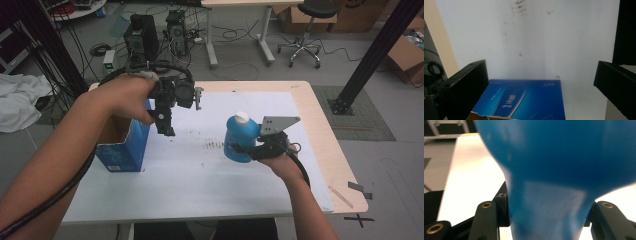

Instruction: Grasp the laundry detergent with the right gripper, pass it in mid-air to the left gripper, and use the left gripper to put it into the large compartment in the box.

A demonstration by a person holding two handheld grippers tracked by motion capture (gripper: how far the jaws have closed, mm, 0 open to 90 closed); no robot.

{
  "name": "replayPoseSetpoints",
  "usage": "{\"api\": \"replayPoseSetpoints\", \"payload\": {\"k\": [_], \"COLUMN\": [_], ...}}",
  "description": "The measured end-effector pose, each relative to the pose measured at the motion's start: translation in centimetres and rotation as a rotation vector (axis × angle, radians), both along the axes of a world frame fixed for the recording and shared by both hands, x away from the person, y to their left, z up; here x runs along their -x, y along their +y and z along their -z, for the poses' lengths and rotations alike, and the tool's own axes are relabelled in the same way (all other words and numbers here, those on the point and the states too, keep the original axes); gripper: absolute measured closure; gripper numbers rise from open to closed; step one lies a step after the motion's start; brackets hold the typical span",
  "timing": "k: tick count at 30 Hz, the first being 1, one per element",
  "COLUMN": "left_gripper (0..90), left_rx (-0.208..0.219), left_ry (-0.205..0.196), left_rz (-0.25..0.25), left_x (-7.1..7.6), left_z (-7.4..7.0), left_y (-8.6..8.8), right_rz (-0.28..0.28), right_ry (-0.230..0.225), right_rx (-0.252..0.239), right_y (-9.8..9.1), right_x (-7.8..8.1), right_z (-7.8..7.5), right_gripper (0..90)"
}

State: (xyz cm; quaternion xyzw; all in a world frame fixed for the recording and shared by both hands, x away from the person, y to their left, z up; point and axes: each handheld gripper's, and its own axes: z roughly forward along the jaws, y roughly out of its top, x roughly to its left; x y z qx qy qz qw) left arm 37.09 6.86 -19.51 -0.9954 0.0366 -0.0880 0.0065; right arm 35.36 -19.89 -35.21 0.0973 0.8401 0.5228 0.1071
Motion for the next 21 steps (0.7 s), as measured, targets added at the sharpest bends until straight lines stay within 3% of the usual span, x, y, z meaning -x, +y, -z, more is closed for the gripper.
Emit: {"api": "replayPoseSetpoints", "payload": {"k": [3, 4, 9, 21], "left_gripper": [0.1, 0.1, 0.1, 0.1], "left_rx": [-0.005, -0.015, -0.019, -0.014], "left_ry": [0.006, 0.010, 0.022, 0.069], "left_rz": [0.006, 0.012, 0.019, 0.027], "left_x": [0.2, 0.4, 0.7, 1.5], "left_z": [0.1, 0.2, 0.7, 2.7], "left_y": [-0.2, -0.4, -0.7, -1.2], "right_rz": [-0.035, -0.073, -0.156, -0.243], "right_ry": [0.007, 0.009, 0.017, 0.032], "right_rx": [0.009, 0.017, 0.035, 0.030], "right_y": [0.7, 1.4, 2.9, 5.9], "right_x": [0.2, 0.3, 0.5, 0.8], "right_z": [0.2, 0.4, 1.0, 2.4], "right_gripper": [45.5, 45.4, 45.5, 45.4]}}
